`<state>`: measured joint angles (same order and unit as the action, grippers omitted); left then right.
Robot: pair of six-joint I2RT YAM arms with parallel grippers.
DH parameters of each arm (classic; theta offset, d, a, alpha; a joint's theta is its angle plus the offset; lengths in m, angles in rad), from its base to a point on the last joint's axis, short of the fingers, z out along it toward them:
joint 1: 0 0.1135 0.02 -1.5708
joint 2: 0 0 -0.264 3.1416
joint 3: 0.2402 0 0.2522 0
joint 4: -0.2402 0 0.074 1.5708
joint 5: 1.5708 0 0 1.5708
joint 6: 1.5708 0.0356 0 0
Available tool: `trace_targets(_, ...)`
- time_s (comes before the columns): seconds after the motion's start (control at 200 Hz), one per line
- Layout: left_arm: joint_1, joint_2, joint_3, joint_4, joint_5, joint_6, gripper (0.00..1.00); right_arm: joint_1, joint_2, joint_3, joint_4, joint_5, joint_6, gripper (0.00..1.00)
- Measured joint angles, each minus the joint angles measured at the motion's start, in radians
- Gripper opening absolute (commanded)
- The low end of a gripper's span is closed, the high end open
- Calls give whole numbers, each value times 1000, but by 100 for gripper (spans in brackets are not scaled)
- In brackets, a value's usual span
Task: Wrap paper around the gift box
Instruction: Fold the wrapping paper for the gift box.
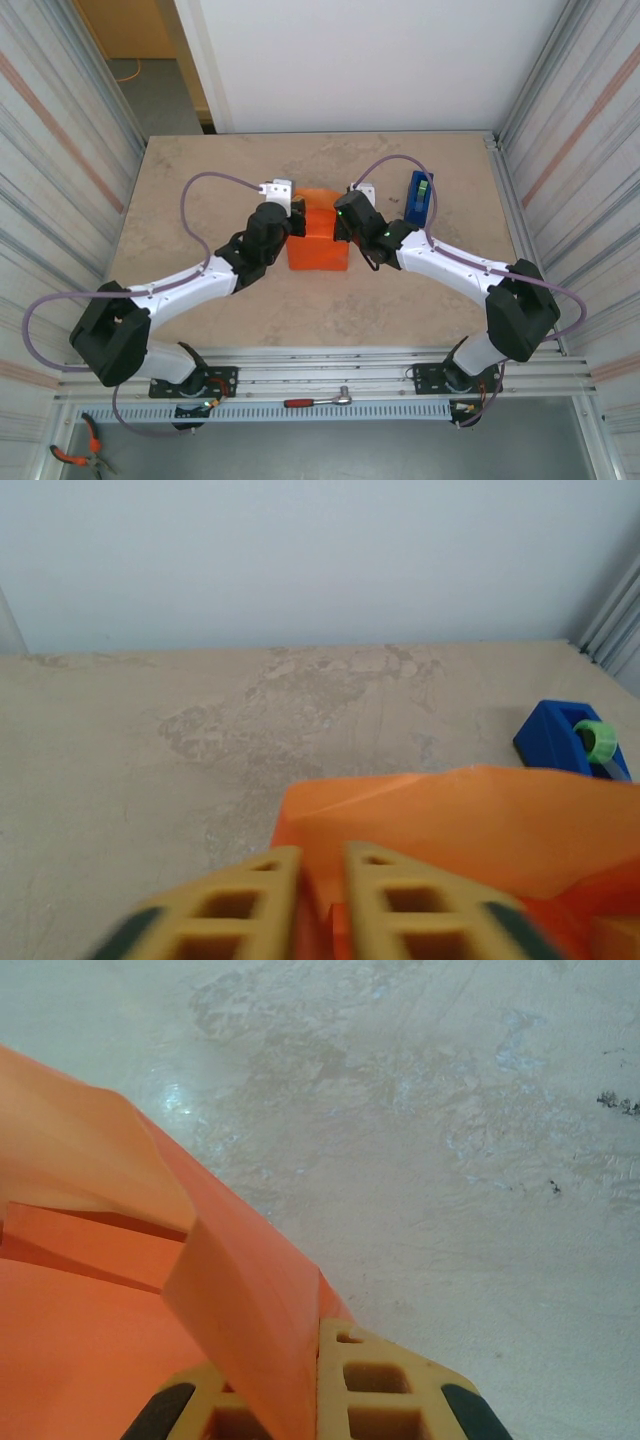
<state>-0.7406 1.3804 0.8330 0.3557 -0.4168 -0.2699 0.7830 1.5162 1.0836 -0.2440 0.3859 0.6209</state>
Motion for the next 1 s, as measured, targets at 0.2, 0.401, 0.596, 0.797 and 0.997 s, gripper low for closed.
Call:
trace_targets(0.2, 16, 2, 17, -19, 17, 8, 0, -5, 0, 0, 2, -13, 0, 0)
trace_targets(0.401, 30, -5, 30, -29, 32, 22, 53, -10, 0, 0, 4, -21, 0, 0)
trace_targets(0.596, 43, -132, -44, -10, 36, 1, 69, -11, 0, 0, 5, -24, 0, 0)
trace_targets(0.797, 44, -192, -139, 8, 58, -30, 72, -18, 0, 0, 7, -37, 0, 0)
trace_targets(0.997, 40, -123, -155, 24, 60, -45, 75, -19, 0, 0, 8, -42, 0, 0)
